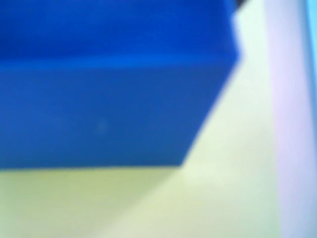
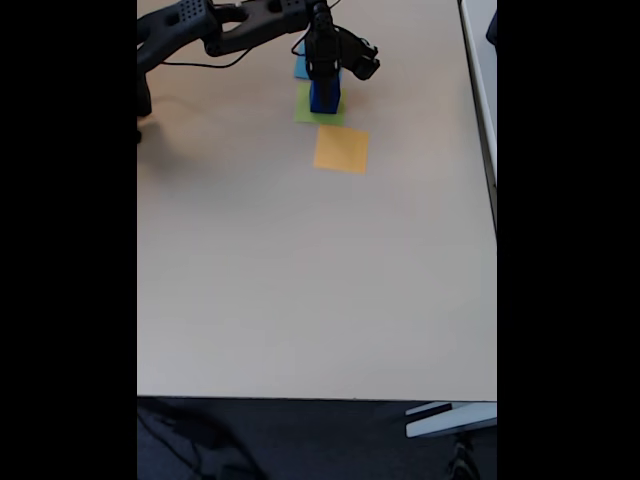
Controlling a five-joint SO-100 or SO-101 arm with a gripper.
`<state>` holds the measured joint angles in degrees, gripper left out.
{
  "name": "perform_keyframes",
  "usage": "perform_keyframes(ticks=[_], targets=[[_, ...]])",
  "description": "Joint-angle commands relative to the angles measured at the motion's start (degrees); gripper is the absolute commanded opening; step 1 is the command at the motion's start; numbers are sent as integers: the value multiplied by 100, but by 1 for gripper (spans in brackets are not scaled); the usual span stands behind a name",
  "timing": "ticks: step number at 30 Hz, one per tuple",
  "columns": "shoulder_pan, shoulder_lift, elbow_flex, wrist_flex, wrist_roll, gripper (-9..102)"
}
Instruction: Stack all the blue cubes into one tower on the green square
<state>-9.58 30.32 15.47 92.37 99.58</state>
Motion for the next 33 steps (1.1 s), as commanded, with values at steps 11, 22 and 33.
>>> perform_keyframes(ticks=[11, 22, 33], targets=[[-176, 88, -272, 290, 422, 7], [-158, 44, -387, 281, 396, 9], [-158, 70, -466, 290, 325, 16]])
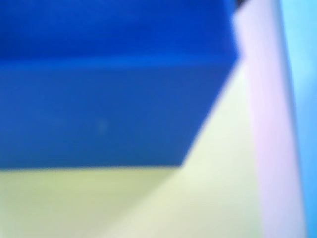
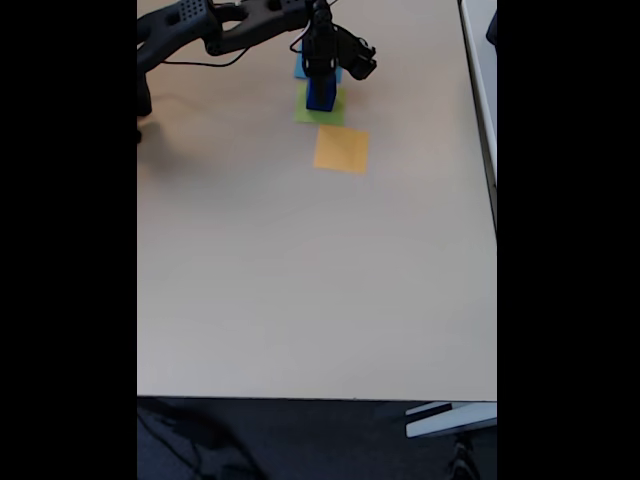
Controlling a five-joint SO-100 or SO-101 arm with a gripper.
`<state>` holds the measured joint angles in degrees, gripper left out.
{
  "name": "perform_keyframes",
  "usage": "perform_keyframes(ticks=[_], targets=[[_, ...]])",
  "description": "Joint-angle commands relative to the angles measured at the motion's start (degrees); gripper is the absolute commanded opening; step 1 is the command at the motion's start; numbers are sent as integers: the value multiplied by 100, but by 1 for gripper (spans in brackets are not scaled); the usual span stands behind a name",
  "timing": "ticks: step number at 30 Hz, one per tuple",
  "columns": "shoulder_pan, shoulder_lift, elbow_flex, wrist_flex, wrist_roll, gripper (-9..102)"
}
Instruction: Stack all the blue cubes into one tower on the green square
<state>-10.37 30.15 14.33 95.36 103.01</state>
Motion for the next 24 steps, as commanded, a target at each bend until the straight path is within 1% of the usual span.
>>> perform_keyframes(ticks=[1, 7, 14, 19, 24], targets=[[-79, 97, -369, -9, -35, 17], [-88, 114, -431, -18, -79, 24], [-114, 44, -536, -26, -70, 25], [-132, 62, -571, -35, -105, 30], [-114, 132, -571, -9, -202, 31]])
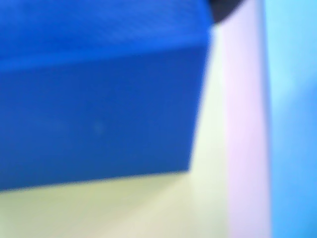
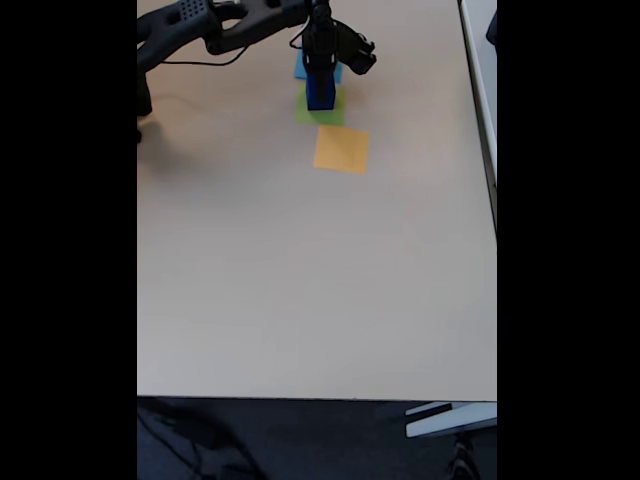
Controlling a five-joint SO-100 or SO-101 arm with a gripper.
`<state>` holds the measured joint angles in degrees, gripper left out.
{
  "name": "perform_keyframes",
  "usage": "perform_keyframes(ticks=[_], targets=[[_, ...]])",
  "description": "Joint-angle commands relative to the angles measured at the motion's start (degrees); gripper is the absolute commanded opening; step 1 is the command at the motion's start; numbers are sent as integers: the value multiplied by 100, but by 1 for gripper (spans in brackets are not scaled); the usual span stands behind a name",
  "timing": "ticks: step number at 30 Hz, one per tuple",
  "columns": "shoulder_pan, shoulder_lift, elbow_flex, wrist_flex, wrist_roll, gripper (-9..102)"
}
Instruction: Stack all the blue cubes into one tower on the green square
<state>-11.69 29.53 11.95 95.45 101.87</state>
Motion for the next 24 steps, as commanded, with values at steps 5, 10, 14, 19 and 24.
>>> perform_keyframes(ticks=[5, 10, 14, 19, 24], targets=[[62, 255, -316, -9, -185, 32], [97, 281, -316, 0, -229, 34], [123, 308, -316, 18, -220, 34], [176, 316, -343, 35, -202, 35], [193, 334, -352, 35, -193, 35]])
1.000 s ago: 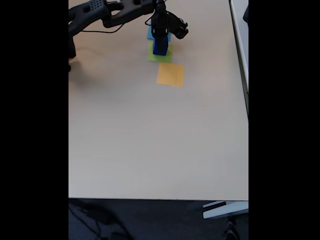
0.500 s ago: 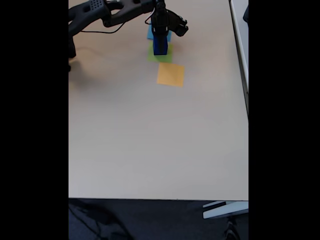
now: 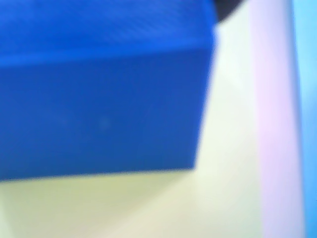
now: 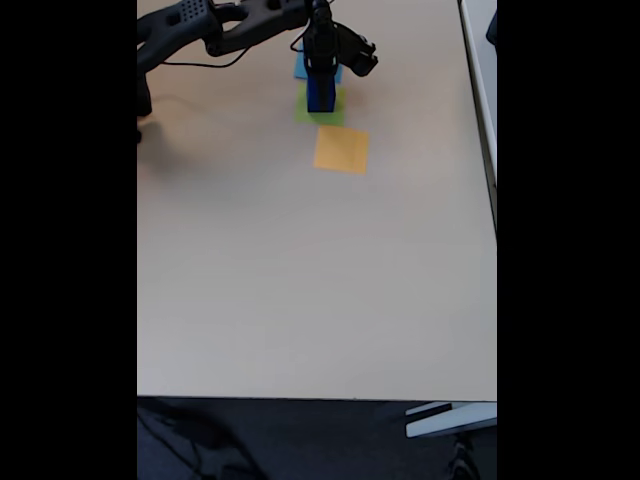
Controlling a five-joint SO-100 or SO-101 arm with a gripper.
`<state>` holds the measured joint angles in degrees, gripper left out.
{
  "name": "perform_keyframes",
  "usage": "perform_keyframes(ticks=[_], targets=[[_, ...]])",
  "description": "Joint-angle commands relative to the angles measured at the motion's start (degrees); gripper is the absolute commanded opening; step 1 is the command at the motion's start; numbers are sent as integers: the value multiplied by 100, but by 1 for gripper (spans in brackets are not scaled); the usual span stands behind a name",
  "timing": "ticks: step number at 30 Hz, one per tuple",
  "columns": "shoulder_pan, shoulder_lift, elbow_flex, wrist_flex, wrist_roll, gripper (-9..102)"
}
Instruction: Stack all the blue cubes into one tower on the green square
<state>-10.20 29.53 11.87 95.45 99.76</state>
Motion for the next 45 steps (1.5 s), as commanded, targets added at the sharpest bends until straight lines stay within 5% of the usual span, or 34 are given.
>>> perform_keyframes(ticks=[1, 12, 26, 45], targets=[[53, 352, -343, 35, 18, 35], [97, 703, -439, 44, -308, 36], [9, 3340, -35, 141, -1116, 40], [-1099, 2452, -571, 158, 1134, 40]])
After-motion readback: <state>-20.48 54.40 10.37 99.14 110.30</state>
